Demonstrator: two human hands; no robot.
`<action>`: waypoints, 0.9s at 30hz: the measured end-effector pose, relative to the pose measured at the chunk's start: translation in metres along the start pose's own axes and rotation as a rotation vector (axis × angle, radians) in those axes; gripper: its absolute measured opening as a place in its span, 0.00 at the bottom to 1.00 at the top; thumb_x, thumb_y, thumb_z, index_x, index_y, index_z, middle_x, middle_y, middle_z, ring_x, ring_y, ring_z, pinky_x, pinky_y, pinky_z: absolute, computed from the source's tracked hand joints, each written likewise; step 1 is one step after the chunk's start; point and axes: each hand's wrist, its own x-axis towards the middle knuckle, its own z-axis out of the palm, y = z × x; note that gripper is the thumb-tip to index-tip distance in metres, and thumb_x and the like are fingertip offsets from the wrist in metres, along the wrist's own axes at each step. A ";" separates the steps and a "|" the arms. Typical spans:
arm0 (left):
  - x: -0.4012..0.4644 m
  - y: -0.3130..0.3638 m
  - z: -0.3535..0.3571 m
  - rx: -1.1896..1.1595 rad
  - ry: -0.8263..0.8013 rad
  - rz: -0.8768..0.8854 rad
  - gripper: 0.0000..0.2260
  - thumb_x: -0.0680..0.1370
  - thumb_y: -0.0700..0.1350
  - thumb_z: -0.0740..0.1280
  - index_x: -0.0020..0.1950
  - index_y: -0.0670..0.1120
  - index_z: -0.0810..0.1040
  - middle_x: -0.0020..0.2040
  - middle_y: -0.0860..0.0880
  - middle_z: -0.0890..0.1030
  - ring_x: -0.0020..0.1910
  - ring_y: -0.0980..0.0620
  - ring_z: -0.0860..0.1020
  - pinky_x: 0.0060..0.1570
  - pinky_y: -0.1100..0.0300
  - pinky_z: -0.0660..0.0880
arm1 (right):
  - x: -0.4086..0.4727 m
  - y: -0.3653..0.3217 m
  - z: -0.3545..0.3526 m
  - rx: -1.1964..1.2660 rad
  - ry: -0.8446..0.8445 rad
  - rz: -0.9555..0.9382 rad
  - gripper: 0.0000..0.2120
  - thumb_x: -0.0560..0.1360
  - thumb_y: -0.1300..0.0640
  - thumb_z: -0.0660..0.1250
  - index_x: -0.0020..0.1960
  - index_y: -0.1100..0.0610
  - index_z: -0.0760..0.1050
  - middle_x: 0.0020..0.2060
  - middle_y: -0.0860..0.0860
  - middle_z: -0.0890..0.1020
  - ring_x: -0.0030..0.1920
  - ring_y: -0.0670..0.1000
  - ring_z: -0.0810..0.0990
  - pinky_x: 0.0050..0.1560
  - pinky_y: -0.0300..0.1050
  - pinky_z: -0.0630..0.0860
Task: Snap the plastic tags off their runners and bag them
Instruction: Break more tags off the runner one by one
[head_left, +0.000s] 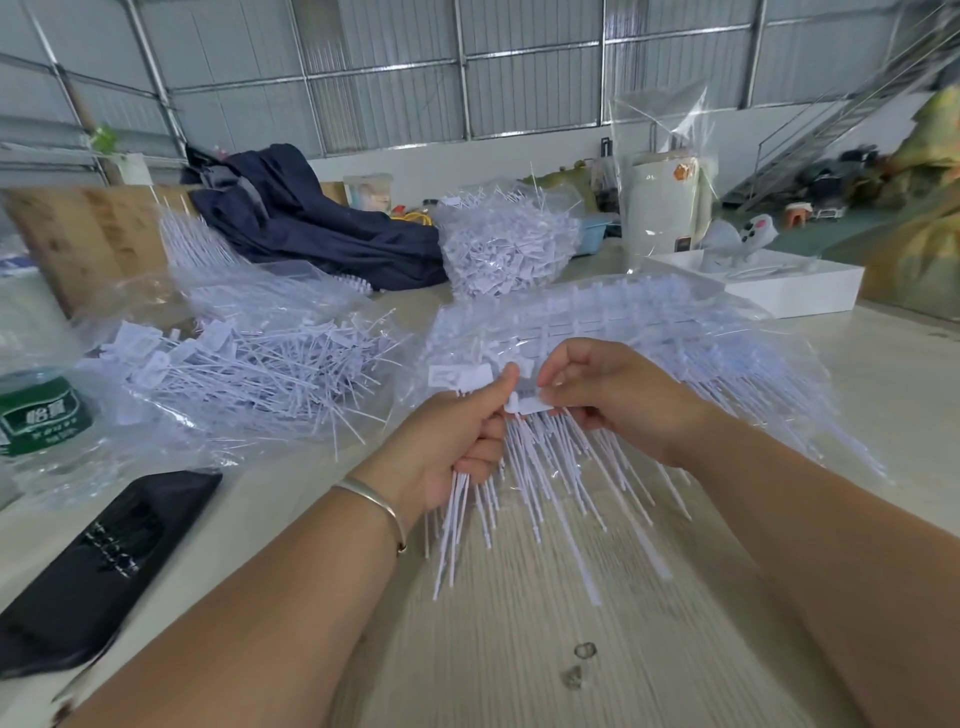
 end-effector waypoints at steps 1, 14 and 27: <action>-0.001 0.001 0.000 0.003 -0.009 0.013 0.18 0.73 0.59 0.71 0.36 0.50 0.67 0.26 0.55 0.61 0.20 0.58 0.57 0.18 0.67 0.54 | 0.000 0.001 -0.001 0.007 0.006 -0.023 0.05 0.74 0.67 0.69 0.46 0.60 0.76 0.30 0.50 0.76 0.27 0.45 0.70 0.28 0.35 0.68; -0.004 0.007 -0.003 -0.223 -0.125 0.126 0.05 0.67 0.46 0.73 0.31 0.49 0.82 0.27 0.55 0.59 0.21 0.60 0.55 0.17 0.69 0.51 | 0.002 0.003 -0.022 0.650 -0.027 0.006 0.04 0.68 0.61 0.70 0.41 0.60 0.77 0.33 0.53 0.82 0.27 0.45 0.77 0.30 0.35 0.76; -0.019 0.010 0.015 -0.284 -0.429 0.239 0.14 0.73 0.45 0.67 0.27 0.50 0.74 0.22 0.57 0.61 0.19 0.60 0.53 0.18 0.70 0.52 | -0.004 0.004 -0.003 0.530 -0.539 0.187 0.35 0.67 0.39 0.74 0.64 0.58 0.67 0.37 0.51 0.74 0.36 0.46 0.74 0.40 0.37 0.72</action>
